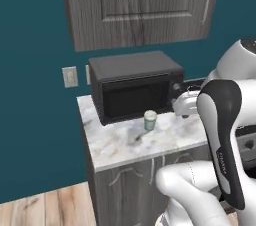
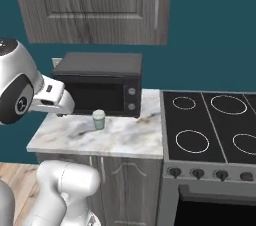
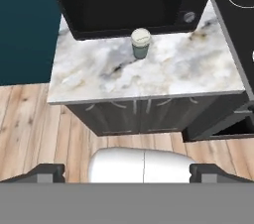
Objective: Move the drinks to the dining counter.
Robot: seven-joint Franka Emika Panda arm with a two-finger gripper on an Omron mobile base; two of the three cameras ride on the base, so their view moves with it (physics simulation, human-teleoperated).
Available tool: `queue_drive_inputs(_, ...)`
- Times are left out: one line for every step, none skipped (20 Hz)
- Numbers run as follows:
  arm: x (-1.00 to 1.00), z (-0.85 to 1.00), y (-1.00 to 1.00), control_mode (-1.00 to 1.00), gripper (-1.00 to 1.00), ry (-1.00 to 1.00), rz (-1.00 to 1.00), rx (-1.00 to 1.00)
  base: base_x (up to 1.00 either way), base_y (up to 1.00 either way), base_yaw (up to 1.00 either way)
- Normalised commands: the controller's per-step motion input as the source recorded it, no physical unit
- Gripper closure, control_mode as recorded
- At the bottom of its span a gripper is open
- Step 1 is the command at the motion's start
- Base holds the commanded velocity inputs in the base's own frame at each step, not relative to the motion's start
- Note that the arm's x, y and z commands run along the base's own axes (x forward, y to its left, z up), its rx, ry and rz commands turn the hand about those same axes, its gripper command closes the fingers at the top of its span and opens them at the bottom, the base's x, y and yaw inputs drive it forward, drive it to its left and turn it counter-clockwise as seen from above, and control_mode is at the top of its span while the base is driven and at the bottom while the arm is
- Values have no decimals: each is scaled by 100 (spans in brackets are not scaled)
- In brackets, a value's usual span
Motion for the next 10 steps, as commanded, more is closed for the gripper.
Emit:
queue_drive_inputs(0,0,0,100,-100,0,0,0,48,0,27)
queue_drive_inputs(0,0,0,100,-100,0,0,0,54,0,22)
queue_drive_inputs(0,0,0,100,-100,0,0,0,58,0,20)
queue_drive_inputs(0,0,0,100,-100,0,0,0,59,0,17)
queue_drive_inputs(0,0,0,100,-100,0,0,0,67,-9,12)
queue_drive_inputs(0,0,0,100,-100,0,0,0,50,-21,1)
queue_drive_inputs(0,0,0,100,-100,0,0,0,64,-24,0)
queue_drive_inputs(0,0,0,100,-100,0,0,0,71,-41,0)
queue_drive_inputs(0,0,0,100,-100,0,0,0,67,-49,0)
queue_drive_inputs(0,0,0,100,-100,0,0,0,59,-58,0)
